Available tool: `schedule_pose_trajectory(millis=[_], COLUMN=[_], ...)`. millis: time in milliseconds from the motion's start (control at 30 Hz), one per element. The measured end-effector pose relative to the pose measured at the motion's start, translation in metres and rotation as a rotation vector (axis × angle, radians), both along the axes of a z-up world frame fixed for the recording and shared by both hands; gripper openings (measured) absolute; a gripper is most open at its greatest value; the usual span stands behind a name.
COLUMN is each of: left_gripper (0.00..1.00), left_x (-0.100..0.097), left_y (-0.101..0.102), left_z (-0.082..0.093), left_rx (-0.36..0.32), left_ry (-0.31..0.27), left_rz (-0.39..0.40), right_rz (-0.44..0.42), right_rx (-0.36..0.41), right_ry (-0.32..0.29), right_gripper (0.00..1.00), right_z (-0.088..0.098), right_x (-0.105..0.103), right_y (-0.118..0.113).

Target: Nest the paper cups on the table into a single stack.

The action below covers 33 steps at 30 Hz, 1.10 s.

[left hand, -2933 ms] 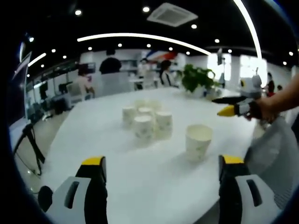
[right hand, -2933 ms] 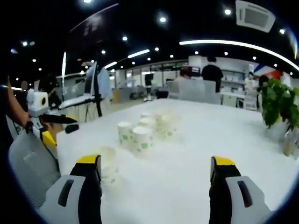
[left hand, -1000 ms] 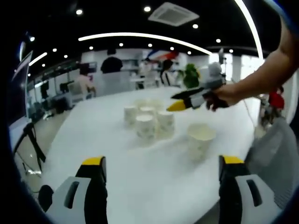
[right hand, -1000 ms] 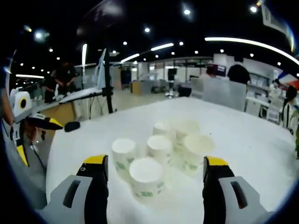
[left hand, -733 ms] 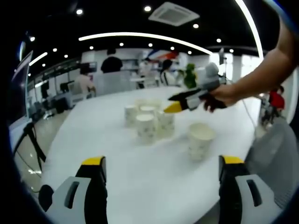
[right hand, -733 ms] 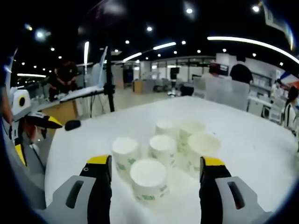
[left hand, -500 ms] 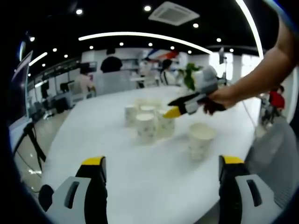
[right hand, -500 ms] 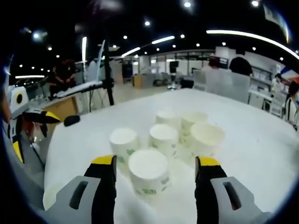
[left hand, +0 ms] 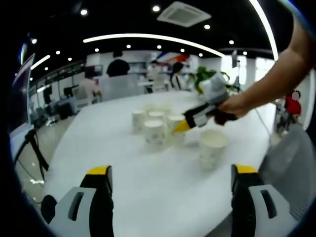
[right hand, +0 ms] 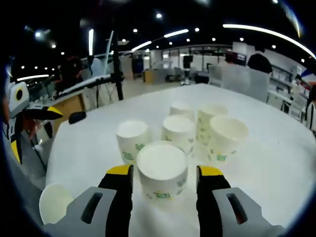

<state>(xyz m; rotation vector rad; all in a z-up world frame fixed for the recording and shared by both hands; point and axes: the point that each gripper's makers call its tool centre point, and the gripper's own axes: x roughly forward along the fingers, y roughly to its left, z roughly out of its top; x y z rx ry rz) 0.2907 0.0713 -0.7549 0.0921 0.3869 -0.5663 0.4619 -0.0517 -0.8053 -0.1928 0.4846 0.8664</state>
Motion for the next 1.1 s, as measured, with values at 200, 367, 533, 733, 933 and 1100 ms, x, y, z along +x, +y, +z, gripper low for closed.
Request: schedule_pose_trajectory(millis=[200,367,533,733,933,1100], left_gripper=[0.98,0.98,0.98,0.98,0.98,0.98], left_x=[0.0,0.0,0.0,0.0,0.0,0.0], left_y=[0.0,0.0,0.0,-0.001,-0.001,-0.002], left_z=[0.0,0.0,-0.001,-0.001,-0.001,-0.001], left_rx=[0.0,0.001,0.003,0.009,0.01,0.013], left_ry=[0.0,0.001,0.005,0.006,0.006,0.002], left_rz=[0.0,0.003,0.001,-0.005,-0.007,-0.011], right_rz=[-0.003,-0.011,-0.009,-0.007,-0.006,-0.006], right_rx=[0.011,0.016,0.017,0.023,0.025,0.014], right_ry=[0.006,0.01,0.008,0.005,-0.003,-0.001], right_gripper=[0.37,0.37,0.37,0.37,0.37,0.37], right_z=[0.002,0.003,0.004,0.01,0.022,0.03], right_x=[0.004,0.006,0.006,0.005,0.006,0.007], right_y=[0.003,0.001,-0.002,-0.002,-0.003,-0.005])
